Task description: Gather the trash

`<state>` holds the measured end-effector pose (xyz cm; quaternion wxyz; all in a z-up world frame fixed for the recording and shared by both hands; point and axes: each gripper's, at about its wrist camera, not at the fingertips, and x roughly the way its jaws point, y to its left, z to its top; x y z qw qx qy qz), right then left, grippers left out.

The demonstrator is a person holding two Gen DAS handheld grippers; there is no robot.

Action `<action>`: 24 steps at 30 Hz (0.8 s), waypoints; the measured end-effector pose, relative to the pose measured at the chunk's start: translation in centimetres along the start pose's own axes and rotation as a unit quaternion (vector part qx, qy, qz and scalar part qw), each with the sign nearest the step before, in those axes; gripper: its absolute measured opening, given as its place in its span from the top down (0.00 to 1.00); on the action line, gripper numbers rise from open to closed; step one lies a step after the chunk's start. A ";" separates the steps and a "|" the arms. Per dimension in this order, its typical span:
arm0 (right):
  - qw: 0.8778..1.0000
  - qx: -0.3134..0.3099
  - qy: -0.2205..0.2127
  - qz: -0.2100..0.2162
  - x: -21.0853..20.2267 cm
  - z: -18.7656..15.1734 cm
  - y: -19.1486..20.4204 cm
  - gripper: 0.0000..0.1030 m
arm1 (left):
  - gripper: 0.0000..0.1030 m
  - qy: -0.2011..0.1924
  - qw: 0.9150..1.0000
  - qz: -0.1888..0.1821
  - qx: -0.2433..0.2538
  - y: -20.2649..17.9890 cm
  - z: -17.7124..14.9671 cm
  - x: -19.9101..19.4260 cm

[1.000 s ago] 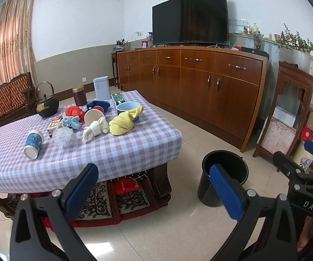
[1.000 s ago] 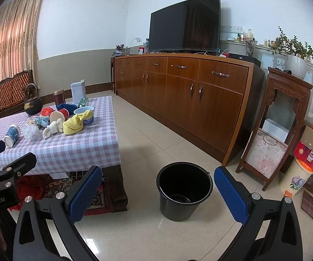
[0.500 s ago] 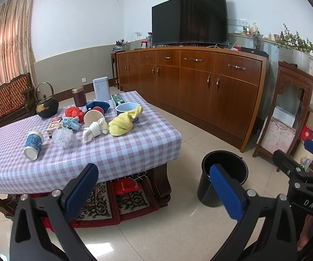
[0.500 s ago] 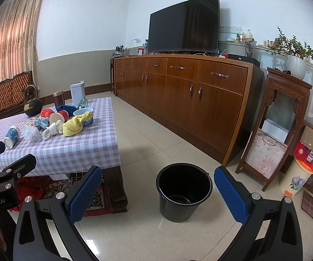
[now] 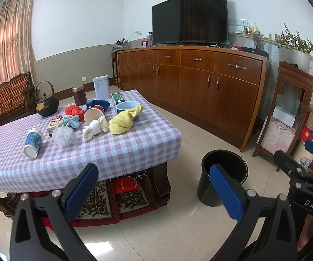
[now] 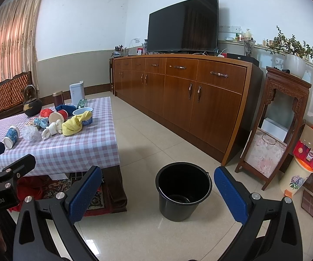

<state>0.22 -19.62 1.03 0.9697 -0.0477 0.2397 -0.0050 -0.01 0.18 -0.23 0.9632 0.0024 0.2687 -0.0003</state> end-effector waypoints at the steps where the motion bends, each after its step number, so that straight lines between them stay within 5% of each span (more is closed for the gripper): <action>1: 1.000 -0.001 0.000 -0.001 0.0 0.0 0.1 0.00 | 0.00 0.000 1.000 0.000 0.000 0.0 0.0 0.0; 24: 1.000 0.001 0.001 0.000 0.0 -0.3 -0.1 0.00 | 0.00 0.001 1.000 0.000 -0.002 0.1 -0.3 0.0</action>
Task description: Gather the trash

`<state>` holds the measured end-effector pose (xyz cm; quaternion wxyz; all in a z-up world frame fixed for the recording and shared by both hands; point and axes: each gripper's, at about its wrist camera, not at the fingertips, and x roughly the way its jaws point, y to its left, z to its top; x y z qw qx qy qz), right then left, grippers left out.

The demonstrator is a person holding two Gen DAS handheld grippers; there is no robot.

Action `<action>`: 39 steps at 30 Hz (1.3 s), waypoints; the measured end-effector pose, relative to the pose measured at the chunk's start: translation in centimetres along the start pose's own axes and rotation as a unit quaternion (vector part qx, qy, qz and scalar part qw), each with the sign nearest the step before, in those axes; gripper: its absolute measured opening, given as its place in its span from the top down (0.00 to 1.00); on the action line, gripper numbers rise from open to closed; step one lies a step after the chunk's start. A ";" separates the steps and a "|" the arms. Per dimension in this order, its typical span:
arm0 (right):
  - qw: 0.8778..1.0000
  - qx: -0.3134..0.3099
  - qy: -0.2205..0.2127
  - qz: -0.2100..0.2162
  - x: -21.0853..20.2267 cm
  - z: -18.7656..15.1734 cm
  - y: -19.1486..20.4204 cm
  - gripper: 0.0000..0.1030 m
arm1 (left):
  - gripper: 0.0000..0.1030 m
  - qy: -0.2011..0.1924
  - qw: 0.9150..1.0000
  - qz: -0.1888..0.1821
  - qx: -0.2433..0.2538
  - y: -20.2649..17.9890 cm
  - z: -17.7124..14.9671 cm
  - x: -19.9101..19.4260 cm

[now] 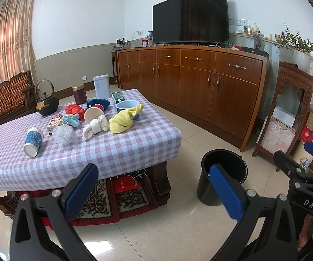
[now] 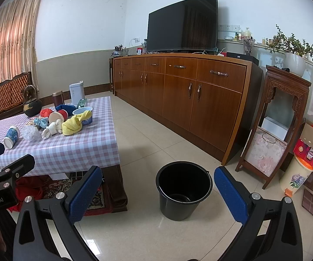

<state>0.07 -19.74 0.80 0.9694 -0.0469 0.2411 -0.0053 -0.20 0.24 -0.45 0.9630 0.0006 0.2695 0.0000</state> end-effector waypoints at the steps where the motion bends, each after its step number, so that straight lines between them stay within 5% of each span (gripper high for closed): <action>1: 1.000 0.000 0.000 0.000 0.0 -0.1 0.1 0.00 | 0.00 0.000 1.000 0.000 0.000 0.0 0.0 0.0; 17: 0.999 -0.010 -0.001 0.049 1.5 0.5 1.3 0.00 | 0.00 0.002 0.999 0.045 -0.021 3.7 0.3 0.9; 27: 0.990 -0.035 0.009 0.137 5.9 3.5 7.1 0.00 | 0.00 0.006 0.992 0.104 -0.078 11.0 1.1 2.6; 39: 0.981 -0.085 -0.002 0.177 13.7 6.4 16.4 0.00 | 0.00 0.022 0.981 0.145 -0.127 17.5 1.4 7.9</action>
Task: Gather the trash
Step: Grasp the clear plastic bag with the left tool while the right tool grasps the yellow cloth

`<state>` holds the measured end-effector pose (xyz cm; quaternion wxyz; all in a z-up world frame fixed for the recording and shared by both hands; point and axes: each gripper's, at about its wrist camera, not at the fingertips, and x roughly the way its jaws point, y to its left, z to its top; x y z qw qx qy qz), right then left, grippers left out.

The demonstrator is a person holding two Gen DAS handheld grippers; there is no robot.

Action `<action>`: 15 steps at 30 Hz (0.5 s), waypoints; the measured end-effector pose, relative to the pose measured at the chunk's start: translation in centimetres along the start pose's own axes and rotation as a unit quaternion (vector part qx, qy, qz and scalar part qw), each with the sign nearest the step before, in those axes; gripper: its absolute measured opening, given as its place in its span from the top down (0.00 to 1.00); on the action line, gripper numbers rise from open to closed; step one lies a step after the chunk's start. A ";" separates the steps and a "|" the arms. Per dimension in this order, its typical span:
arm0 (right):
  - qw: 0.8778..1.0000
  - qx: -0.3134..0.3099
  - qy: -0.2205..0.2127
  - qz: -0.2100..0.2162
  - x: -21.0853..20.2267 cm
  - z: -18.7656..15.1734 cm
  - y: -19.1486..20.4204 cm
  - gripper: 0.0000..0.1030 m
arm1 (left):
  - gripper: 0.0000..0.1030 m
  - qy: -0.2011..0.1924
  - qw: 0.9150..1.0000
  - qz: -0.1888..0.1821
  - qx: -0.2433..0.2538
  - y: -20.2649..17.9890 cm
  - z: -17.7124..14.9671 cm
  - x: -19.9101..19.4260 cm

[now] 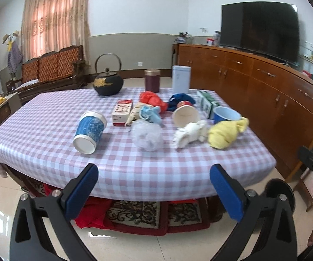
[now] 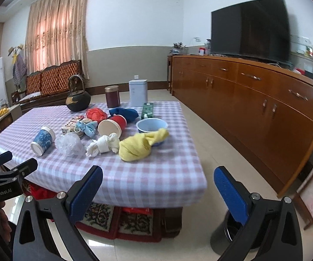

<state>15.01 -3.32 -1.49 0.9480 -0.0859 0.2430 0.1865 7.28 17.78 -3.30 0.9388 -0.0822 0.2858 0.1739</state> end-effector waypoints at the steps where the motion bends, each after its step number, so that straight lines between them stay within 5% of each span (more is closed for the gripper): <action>1: 1.000 -0.005 0.001 0.000 0.8 0.2 0.3 0.00 | 0.00 0.005 1.000 0.000 0.000 0.1 0.1 0.7; 15: 0.999 -0.011 0.039 0.022 13.3 1.0 2.1 0.11 | 0.01 0.012 0.999 0.027 -0.012 1.1 2.2 9.9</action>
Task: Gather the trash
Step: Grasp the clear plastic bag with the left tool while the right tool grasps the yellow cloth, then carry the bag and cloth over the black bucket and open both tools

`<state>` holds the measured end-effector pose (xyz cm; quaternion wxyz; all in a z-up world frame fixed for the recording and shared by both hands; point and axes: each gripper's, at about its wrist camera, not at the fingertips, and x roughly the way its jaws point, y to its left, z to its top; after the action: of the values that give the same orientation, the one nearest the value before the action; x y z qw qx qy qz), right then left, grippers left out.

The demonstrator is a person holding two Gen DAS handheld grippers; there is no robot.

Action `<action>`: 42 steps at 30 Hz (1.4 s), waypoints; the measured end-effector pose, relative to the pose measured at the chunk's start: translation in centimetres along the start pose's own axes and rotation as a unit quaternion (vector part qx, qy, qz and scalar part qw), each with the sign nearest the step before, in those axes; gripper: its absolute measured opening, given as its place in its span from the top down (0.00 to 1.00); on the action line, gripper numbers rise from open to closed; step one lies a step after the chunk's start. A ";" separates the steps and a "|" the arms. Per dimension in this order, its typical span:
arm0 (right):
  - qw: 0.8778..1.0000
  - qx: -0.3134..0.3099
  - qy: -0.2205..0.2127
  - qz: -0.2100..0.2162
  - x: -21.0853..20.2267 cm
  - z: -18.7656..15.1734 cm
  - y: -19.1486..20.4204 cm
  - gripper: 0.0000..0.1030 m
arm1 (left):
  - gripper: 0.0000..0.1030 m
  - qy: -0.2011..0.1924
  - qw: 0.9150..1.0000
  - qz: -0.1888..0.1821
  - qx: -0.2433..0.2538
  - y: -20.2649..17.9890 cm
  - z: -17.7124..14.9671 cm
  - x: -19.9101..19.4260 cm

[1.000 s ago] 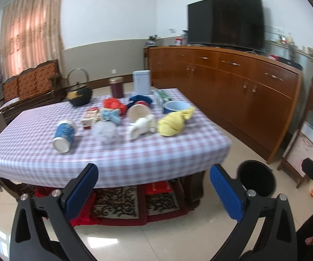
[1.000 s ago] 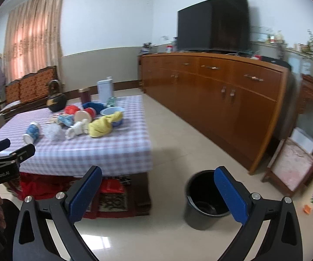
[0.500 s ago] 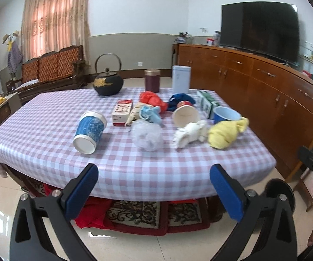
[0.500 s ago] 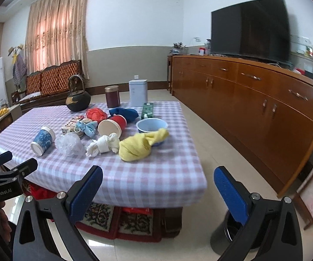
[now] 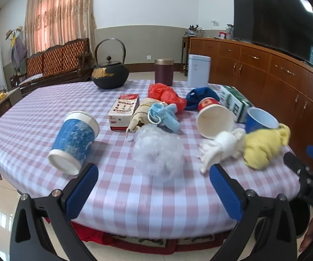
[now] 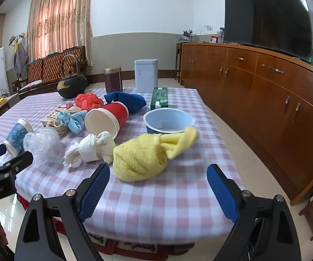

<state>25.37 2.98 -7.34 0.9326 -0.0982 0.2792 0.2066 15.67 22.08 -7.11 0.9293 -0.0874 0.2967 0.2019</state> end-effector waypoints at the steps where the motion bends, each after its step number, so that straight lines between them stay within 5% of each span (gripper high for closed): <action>1: 1.000 0.001 0.001 0.003 0.4 0.1 0.2 0.11 | 0.01 0.001 1.000 0.001 -0.002 0.1 0.2 0.7; 8: 1.000 0.014 0.024 0.010 4.8 0.4 0.6 0.13 | 0.01 0.020 1.000 -0.001 -0.009 0.3 0.8 3.9; 10: 0.999 0.018 0.028 0.014 5.3 0.5 0.7 0.13 | 0.08 0.024 1.000 -0.006 -0.008 0.2 0.8 4.5; 16: 0.999 0.018 0.034 0.035 5.8 0.4 0.9 0.45 | 0.33 0.040 0.999 -0.034 -0.015 0.5 0.3 5.3; 18: 0.998 0.022 0.032 0.041 5.5 0.4 0.8 0.53 | 0.53 0.043 0.998 -0.043 -0.019 0.6 0.4 5.4; 21: 0.998 0.021 0.028 0.045 4.9 0.4 0.8 0.64 | 0.58 0.038 0.998 -0.051 -0.021 0.9 0.5 4.7; 31: 0.999 0.009 -0.023 0.040 0.2 0.9 0.6 0.66 | 0.60 -0.002 0.999 -0.049 -0.015 1.4 1.5 0.6; 42: 0.997 0.032 -0.066 -0.010 -7.7 0.4 -4.5 0.66 | 0.60 -0.029 0.993 -0.109 0.016 -3.9 1.8 -4.2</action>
<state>21.75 -3.47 -2.37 0.9536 -0.0573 0.2226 0.1942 15.10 17.68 -3.02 0.9552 -0.0982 0.2617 0.0969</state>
